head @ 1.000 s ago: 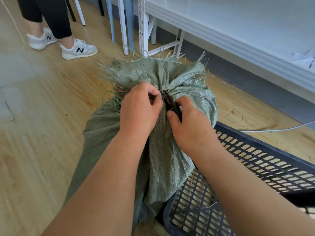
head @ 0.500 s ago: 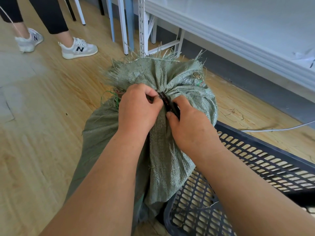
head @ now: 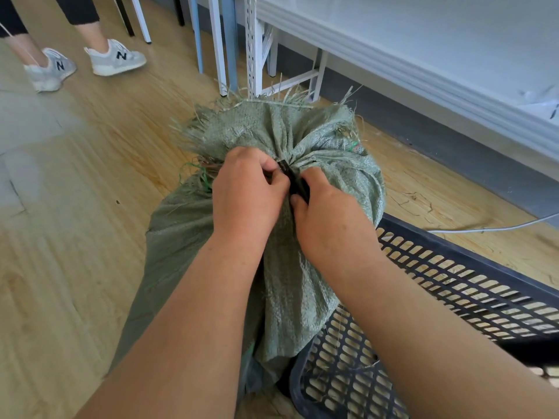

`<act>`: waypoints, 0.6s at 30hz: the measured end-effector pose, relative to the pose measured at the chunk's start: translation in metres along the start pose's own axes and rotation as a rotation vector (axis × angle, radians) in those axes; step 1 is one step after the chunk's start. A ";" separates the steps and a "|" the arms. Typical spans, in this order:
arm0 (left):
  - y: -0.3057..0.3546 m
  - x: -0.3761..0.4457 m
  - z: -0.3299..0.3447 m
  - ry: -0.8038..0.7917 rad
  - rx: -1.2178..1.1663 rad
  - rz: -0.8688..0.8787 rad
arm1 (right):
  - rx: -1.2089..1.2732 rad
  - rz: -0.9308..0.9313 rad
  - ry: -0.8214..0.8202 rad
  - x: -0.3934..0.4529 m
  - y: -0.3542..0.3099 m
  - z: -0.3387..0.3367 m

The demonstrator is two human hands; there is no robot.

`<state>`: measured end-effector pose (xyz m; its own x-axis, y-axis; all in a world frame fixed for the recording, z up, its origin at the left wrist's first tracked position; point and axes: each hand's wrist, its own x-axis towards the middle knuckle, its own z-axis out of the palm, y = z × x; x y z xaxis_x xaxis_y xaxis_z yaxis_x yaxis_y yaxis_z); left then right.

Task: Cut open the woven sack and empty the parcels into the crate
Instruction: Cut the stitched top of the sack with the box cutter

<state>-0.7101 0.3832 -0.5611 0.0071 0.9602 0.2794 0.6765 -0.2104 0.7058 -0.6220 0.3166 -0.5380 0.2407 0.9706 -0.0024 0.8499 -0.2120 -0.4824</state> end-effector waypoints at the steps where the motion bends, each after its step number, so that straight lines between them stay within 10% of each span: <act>1: 0.001 0.000 0.001 -0.002 0.004 0.002 | 0.002 0.004 0.000 0.001 -0.001 0.000; 18: 0.000 0.001 -0.001 -0.015 -0.001 -0.008 | -0.057 0.002 0.032 0.009 -0.002 0.008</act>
<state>-0.7106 0.3841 -0.5606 0.0130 0.9644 0.2642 0.6758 -0.2033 0.7085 -0.6254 0.3271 -0.5443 0.2567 0.9662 0.0253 0.8746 -0.2211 -0.4314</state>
